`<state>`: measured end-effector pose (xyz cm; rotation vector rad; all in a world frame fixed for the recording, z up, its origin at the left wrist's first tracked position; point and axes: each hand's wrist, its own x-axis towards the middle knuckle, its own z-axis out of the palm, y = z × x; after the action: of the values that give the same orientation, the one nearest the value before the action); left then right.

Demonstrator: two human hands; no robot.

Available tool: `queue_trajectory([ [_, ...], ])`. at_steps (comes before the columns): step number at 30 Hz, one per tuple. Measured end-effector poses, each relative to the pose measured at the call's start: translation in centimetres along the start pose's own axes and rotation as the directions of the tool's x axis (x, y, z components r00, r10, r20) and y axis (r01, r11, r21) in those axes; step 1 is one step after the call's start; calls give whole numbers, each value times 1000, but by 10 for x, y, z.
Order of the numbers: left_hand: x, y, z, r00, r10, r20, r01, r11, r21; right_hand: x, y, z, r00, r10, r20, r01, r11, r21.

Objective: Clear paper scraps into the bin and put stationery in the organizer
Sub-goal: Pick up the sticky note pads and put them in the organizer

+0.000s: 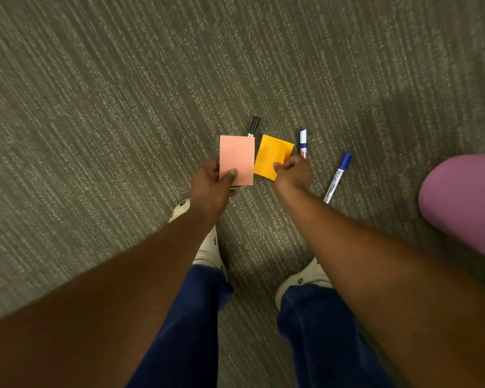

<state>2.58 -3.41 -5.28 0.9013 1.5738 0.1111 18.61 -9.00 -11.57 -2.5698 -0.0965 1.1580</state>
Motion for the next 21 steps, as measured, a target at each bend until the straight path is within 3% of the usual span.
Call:
queue_trajectory([
  [6,-41,31,-7,999,47,5,-47,996,77,-64,3,-77,999,-11,47,-5,950,313],
  [13,-165,119,2,962,-99,254,150,971,-186,-186,-25,-211,984,-91,156,5,877,480],
  [18,-283,209,12,930,-88,358,170,964,-206,-272,-53,-322,985,-170,32,138,885,445],
  [21,-360,258,15,885,6,465,75,985,-157,-327,-61,-397,977,-207,-54,207,857,473],
])
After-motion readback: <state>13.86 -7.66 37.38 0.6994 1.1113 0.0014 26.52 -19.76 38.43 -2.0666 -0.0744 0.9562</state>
